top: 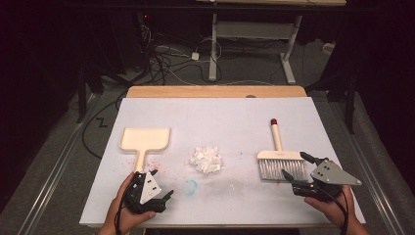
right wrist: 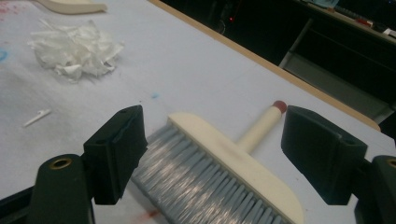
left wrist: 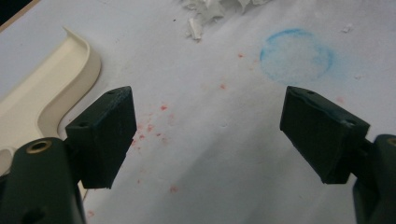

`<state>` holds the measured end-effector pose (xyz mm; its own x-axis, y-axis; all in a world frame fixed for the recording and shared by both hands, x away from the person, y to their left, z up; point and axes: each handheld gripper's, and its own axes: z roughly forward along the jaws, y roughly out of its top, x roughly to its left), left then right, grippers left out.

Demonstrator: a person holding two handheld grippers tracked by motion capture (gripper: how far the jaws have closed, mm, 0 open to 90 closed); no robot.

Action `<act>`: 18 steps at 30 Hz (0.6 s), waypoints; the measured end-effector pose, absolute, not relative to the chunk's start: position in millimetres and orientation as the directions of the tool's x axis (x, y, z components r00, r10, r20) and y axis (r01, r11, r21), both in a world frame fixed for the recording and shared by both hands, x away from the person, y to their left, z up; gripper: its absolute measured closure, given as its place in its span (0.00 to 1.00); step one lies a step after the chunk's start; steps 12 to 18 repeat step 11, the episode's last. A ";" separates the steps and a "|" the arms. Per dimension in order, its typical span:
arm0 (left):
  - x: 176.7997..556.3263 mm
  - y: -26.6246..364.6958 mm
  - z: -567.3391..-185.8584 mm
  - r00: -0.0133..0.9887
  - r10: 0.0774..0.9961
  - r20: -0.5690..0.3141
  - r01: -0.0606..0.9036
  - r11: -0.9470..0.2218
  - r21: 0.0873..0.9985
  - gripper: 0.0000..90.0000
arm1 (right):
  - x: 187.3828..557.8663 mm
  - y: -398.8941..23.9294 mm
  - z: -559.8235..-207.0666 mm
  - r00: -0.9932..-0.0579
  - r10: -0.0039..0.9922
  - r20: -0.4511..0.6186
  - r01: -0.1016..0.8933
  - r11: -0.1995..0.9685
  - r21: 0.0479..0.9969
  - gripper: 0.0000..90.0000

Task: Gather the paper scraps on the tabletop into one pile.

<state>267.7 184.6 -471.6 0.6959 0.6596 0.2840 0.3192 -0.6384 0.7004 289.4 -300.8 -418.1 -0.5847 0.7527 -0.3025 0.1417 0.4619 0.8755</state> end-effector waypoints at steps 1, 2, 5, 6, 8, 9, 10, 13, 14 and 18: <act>267.5 184.4 -471.6 0.694 0.660 0.286 0.319 -0.639 0.700 0.20 | 287.7 -300.5 -417.5 -0.577 0.755 -0.311 0.124 0.457 0.881 0.27; 267.4 184.4 -471.6 0.693 0.662 0.286 0.320 -0.638 0.700 0.20 | 286.2 -300.3 -416.6 -0.571 0.754 -0.325 0.104 0.459 0.883 0.27; 267.9 184.3 -471.5 0.685 0.667 0.291 0.325 -0.638 0.698 0.20 | 285.9 -298.4 -417.1 -0.574 0.746 -0.337 0.099 0.472 0.876 0.27; 268.2 184.5 -471.2 0.682 0.670 0.292 0.327 -0.637 0.698 0.20 | 286.4 -297.9 -418.4 -0.577 0.745 -0.334 0.104 0.473 0.875 0.27; 268.7 185.0 -470.6 0.678 0.674 0.293 0.328 -0.634 0.700 0.20 | 287.9 -297.2 -420.4 -0.582 0.743 -0.331 0.110 0.475 0.873 0.27; 269.0 185.1 -470.6 0.677 0.676 0.292 0.328 -0.632 0.702 0.20 | 288.4 -296.8 -421.1 -0.585 0.741 -0.328 0.113 0.476 0.872 0.27; 269.5 185.1 -470.8 0.676 0.677 0.292 0.329 -0.631 0.702 0.20 | 289.1 -296.3 -421.6 -0.589 0.737 -0.330 0.113 0.480 0.870 0.27; 269.9 185.0 -470.9 0.675 0.677 0.293 0.331 -0.633 0.700 0.20 | 289.5 -295.7 -422.2 -0.591 0.737 -0.329 0.116 0.481 0.869 0.27; 269.9 185.0 -470.9 0.675 0.677 0.293 0.331 -0.633 0.700 0.20 | 289.5 -295.7 -422.2 -0.591 0.737 -0.329 0.116 0.481 0.869 0.27; 269.9 185.0 -470.9 0.675 0.677 0.293 0.331 -0.633 0.700 0.20 | 289.5 -295.7 -422.2 -0.591 0.737 -0.329 0.116 0.481 0.869 0.27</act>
